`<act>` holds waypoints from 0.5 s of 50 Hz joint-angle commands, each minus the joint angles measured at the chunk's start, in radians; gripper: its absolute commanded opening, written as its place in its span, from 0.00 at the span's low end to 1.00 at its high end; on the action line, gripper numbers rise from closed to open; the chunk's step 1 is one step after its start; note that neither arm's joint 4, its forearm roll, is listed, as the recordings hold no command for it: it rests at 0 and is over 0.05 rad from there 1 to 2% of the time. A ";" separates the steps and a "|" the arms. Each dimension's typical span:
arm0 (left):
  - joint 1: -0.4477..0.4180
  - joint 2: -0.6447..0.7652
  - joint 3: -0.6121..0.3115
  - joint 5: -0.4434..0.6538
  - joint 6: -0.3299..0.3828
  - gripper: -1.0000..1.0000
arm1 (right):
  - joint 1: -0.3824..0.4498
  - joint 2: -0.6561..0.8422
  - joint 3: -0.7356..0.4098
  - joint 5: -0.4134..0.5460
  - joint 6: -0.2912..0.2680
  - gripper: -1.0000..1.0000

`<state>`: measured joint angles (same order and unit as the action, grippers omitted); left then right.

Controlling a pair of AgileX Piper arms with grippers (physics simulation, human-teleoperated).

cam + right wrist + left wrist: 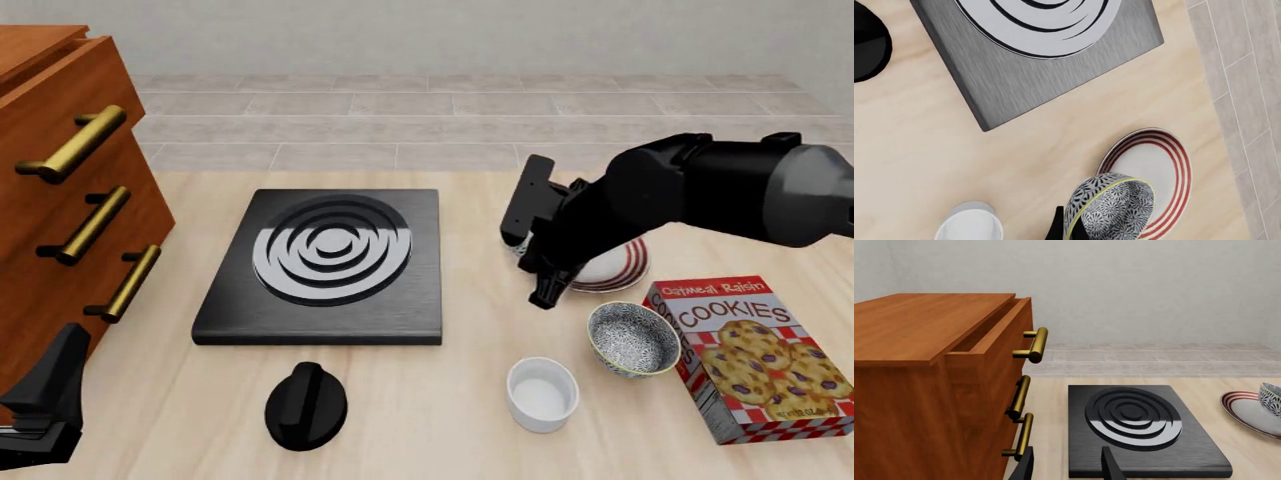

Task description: Pick the akita bowl from table center and place it on the plate.

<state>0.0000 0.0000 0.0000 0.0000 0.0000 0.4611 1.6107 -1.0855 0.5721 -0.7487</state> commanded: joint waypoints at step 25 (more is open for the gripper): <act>0.000 0.000 0.000 0.000 0.000 1.00 | -0.229 0.045 0.006 -0.208 0.045 0.00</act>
<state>0.0000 0.0000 0.0000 0.0000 0.0000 0.2825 1.6412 -1.0779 0.4429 -0.7417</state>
